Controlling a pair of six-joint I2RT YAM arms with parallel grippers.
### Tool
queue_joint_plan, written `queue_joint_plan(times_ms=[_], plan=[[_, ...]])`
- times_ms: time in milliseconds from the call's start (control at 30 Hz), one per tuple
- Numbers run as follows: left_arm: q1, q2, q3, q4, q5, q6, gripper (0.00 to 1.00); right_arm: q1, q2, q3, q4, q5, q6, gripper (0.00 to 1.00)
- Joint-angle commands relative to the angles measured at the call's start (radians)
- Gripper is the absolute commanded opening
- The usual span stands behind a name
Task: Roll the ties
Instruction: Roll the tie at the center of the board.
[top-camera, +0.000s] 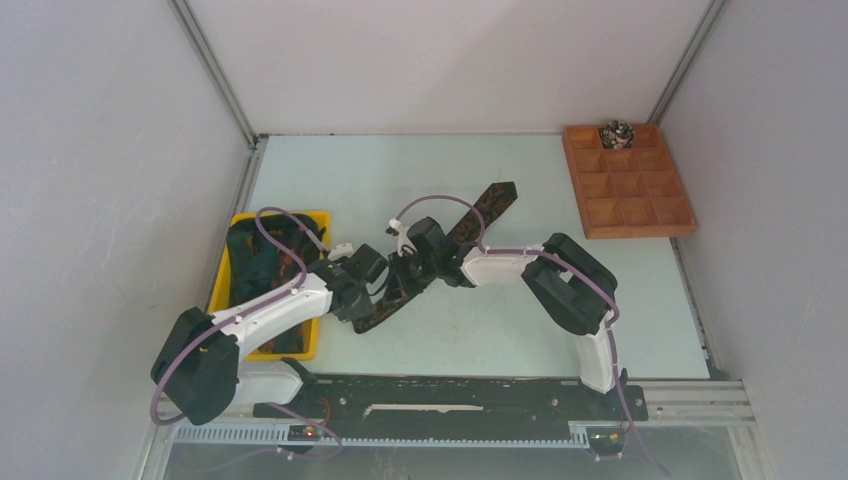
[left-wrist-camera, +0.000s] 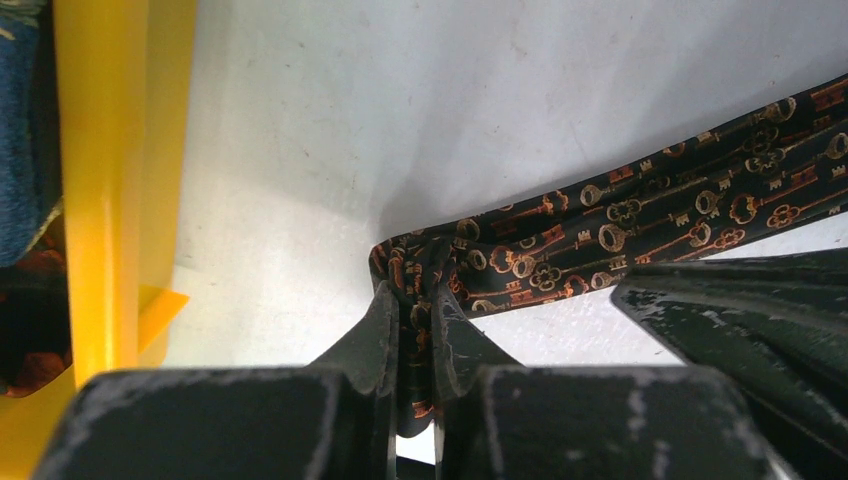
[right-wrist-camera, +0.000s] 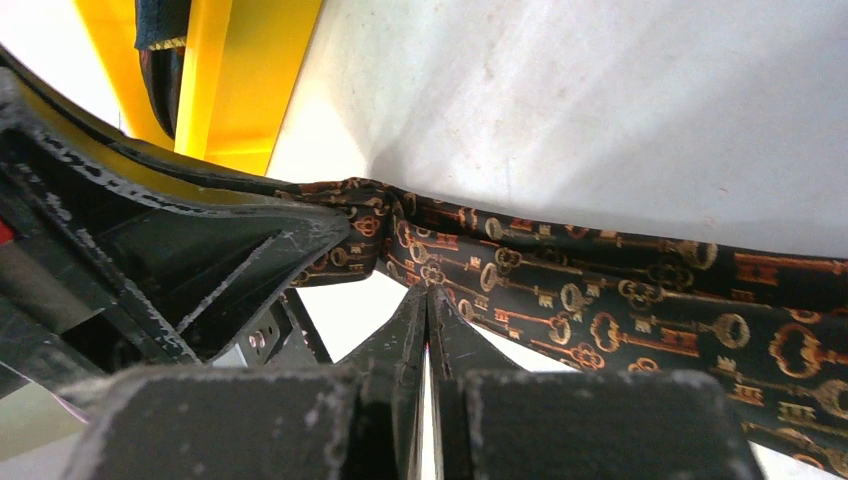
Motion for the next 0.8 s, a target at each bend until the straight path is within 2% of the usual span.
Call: queue_joint_plan(times_ms=[0, 267, 300, 333, 767], plan=[[-0.015, -0.010, 0.031, -0.067, -0.053, 0.003, 0.00, -0.017, -0.049, -0.026, 0.050, 0.008, 0.024, 0.03], [-0.025, -0.035, 0.013, -0.148, -0.092, -0.002, 0.00, -0.025, -0.044, -0.027, 0.053, 0.005, 0.034, 0.03], [-0.025, -0.185, 0.015, -0.152, -0.096, -0.002, 0.00, -0.027, -0.045, -0.028, 0.051, 0.007, 0.033, 0.03], [-0.025, -0.044, 0.019, -0.156, -0.101, 0.001, 0.00, -0.028, -0.046, -0.027, 0.049, 0.008, 0.034, 0.03], [-0.092, 0.232, 0.163, -0.249, -0.139, 0.041, 0.00, -0.077, -0.126, -0.127, 0.078, 0.115, 0.086, 0.03]])
